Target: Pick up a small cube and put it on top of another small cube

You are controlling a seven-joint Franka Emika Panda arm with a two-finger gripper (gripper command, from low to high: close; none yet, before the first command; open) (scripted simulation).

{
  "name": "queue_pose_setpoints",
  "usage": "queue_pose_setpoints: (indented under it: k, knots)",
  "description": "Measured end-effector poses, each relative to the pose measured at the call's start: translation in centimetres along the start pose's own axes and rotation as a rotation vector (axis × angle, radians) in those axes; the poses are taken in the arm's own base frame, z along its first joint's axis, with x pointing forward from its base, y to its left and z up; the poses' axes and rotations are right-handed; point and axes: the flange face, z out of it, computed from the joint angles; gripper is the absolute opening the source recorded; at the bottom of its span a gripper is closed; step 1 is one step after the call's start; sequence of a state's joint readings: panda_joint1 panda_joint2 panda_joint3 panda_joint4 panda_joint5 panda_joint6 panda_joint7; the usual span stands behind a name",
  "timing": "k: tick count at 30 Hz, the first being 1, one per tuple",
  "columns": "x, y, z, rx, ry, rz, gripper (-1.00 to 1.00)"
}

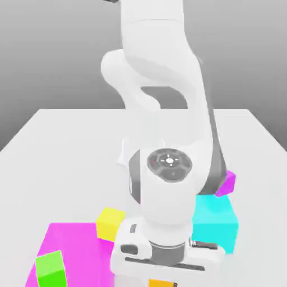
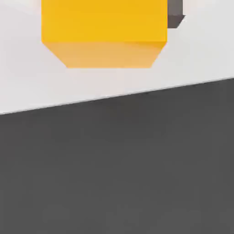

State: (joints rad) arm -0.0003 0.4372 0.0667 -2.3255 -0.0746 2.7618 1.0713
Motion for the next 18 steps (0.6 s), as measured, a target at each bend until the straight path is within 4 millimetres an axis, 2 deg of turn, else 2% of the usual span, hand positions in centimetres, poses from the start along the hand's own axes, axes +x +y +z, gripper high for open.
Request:
queue_pose_setpoints:
  k: [3, 10, 13, 17, 18]
  knots:
    - [0.1, 0.4, -3.8, -0.001, 0.001, 0.004, -1.00]
    - [2.4, 7.2, -10.1, -0.012, 0.014, 0.098, -1.00]
    - [3.2, 10.8, -12.3, -0.011, 0.011, 0.153, -1.00]
    - [2.5, 14.5, -14.8, -0.002, 0.002, 0.190, -1.00]
    - [2.5, 14.9, -14.3, -0.001, 0.000, 0.196, -1.00]
